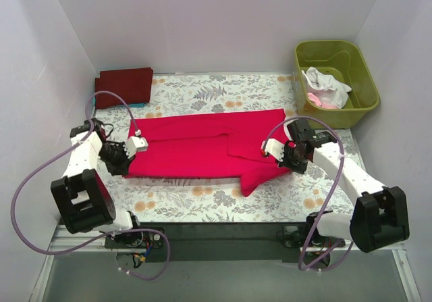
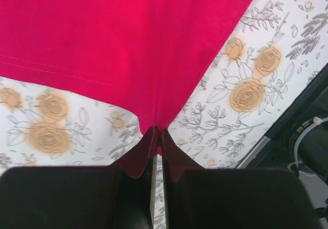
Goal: Fold and stack the t-shirts
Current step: Fold the tshirt
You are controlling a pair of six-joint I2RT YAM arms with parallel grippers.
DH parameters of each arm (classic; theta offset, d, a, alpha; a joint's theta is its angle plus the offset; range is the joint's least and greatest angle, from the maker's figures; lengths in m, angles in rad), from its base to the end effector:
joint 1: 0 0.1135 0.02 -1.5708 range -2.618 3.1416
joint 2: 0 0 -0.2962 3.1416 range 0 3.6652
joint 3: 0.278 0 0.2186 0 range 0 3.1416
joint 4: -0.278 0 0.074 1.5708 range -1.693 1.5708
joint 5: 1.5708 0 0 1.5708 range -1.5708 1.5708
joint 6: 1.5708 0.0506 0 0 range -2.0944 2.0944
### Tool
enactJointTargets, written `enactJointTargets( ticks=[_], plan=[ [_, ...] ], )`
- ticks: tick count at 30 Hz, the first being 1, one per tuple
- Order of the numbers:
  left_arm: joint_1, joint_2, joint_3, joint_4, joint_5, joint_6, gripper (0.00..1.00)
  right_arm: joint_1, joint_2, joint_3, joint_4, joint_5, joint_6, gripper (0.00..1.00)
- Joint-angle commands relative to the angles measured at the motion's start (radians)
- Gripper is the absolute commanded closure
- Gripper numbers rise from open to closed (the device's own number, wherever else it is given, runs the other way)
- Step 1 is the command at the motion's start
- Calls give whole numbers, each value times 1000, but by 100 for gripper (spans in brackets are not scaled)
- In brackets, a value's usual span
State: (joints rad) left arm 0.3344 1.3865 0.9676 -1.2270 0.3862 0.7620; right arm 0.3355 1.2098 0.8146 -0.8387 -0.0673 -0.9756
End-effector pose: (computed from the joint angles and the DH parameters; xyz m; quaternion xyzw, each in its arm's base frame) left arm 0.1698 0.0388 0.2535 0.2011 0.9599 -0.1829 0.0685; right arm 0.1628 0.0604 0.2476 -0.6051 0.7776 -0.0212 0.1695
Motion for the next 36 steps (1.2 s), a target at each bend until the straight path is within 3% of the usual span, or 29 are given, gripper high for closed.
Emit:
enactJointTargets(
  ticks=[1,15,36],
  plan=[
    [9,63,86,-28,66,-32,100,-33,74,130,-49,-32,-46,99],
    [9,315,370,24,129,-210,100,-58,358,455,-80,-51,-115,99],
    [-38,552,591,100,100,-306,100,-85,660,770,-105,-34,-153,99]
  ],
)
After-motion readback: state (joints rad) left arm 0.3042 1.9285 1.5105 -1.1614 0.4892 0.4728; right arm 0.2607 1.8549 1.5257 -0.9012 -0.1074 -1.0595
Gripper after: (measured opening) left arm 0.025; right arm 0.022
